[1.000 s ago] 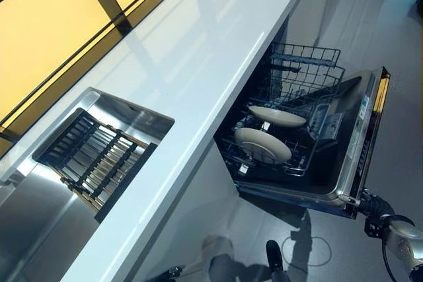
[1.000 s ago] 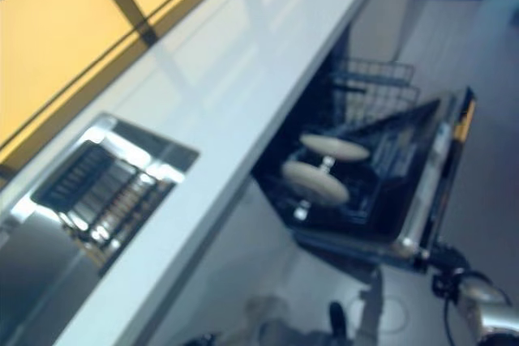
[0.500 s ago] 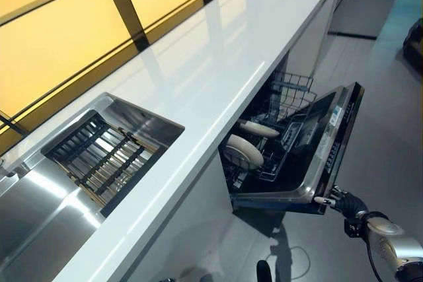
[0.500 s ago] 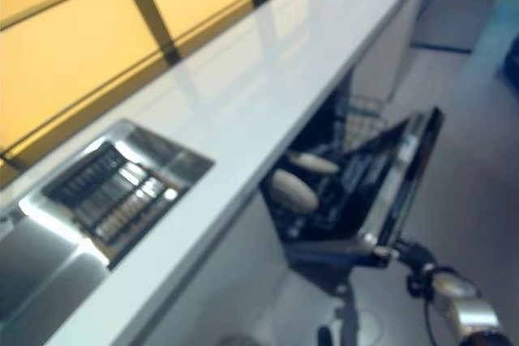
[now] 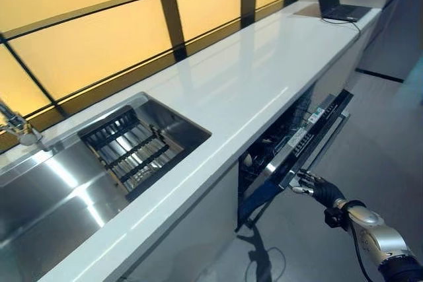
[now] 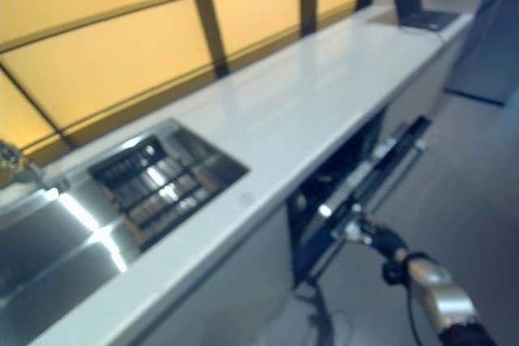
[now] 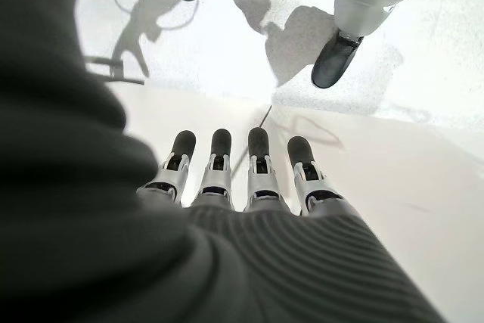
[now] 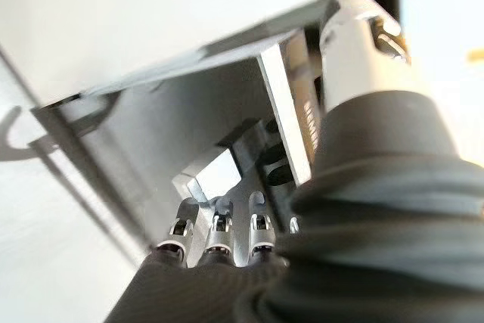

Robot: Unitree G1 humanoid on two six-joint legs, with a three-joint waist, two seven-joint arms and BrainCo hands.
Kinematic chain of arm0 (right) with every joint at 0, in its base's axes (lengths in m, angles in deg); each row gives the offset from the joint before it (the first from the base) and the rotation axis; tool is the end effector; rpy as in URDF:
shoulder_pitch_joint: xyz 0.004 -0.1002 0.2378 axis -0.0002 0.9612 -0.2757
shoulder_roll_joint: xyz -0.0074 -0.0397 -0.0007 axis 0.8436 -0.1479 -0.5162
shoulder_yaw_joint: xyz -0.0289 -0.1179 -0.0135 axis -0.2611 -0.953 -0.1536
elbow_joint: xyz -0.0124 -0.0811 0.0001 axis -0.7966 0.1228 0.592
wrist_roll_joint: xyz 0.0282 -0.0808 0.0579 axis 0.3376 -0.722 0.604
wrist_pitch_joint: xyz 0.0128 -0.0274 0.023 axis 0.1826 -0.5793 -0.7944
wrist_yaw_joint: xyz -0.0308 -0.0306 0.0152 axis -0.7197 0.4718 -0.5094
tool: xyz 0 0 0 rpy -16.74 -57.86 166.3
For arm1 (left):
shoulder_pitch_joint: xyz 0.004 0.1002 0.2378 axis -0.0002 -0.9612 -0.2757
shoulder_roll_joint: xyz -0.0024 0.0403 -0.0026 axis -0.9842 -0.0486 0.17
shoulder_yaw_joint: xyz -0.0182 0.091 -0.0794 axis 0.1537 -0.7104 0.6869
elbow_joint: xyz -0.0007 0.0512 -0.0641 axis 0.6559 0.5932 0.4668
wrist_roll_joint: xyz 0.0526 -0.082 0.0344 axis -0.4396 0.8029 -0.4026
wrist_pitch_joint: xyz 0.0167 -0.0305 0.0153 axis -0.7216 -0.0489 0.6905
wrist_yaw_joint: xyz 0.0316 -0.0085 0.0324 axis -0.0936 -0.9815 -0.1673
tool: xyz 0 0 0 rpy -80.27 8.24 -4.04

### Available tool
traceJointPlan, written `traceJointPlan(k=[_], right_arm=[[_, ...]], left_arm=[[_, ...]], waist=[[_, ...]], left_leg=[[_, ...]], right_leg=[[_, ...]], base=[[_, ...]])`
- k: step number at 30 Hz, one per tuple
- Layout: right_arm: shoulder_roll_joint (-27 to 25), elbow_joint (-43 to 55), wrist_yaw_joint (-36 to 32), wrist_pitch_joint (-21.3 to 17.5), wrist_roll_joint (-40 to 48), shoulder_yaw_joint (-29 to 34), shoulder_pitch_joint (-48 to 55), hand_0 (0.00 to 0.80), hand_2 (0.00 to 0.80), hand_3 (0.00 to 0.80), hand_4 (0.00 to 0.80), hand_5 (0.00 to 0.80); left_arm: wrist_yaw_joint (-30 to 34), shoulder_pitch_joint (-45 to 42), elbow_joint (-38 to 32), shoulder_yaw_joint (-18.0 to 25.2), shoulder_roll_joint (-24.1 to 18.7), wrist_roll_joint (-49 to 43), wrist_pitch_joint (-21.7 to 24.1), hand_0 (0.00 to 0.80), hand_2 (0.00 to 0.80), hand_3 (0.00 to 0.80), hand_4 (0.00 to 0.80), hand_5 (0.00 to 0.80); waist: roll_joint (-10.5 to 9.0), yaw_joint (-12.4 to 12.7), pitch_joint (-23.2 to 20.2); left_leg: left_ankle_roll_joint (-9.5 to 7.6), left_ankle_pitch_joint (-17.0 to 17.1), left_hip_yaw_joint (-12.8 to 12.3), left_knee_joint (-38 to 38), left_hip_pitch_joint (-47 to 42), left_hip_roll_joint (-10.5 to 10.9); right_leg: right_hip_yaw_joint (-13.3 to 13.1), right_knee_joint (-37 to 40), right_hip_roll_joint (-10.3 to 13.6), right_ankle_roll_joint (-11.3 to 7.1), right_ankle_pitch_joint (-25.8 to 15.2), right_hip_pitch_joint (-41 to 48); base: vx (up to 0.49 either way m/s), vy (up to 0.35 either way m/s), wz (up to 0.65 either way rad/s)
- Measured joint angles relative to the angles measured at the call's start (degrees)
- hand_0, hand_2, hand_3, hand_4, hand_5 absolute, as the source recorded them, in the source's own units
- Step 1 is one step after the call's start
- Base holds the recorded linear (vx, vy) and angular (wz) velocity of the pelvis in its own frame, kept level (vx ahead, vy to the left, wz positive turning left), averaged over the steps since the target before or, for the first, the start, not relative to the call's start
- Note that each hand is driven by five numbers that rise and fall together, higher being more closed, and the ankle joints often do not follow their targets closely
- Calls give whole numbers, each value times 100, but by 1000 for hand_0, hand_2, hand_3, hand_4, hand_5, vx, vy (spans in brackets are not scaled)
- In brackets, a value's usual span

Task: Take plates into dishwasher

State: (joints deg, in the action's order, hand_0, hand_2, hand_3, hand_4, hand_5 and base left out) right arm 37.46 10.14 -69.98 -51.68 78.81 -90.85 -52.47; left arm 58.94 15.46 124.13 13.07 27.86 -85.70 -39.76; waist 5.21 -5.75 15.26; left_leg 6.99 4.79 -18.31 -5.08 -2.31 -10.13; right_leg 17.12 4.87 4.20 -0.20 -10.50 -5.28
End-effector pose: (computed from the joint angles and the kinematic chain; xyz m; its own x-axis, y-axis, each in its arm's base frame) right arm 0.2716 -0.2861 0.0818 0.9631 0.1467 -0.2256 -0.1704 0.9813 -0.0896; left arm 0.1386 0.2148 -0.1130 0.5545 -0.0585 -0.8301 0.5192 0.8039 0.2901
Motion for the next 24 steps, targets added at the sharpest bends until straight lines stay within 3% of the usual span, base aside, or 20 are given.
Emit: traceJointPlan(k=[8, 24], right_arm=[[190, -3, -175, -33, 53, -140, -148, 0, 0, 0, 0, 0], [270, -17, -241, -15, 55, -148, -117, 0, 0, 0, 0, 0]], left_arm=[[-7, -44, 5, 5, -183, -2, 0, 0, 0, 0, 0, 0], [-19, -180, 157, 261, -238, -24, 10, 0, 0, 0, 0, 0]], waist=[[-199, 228, -24], [-316, 260, 28]], left_leg=[[8, -4, 175, 24, -2, 13], [33, -19, 278, 28, -171, -12]], right_leg=[[119, 0, 14, -18, 61, 129], [133, 6, 2, -43, 133, 384]], base=[[17, -19, 13], [54, 2, 5]])
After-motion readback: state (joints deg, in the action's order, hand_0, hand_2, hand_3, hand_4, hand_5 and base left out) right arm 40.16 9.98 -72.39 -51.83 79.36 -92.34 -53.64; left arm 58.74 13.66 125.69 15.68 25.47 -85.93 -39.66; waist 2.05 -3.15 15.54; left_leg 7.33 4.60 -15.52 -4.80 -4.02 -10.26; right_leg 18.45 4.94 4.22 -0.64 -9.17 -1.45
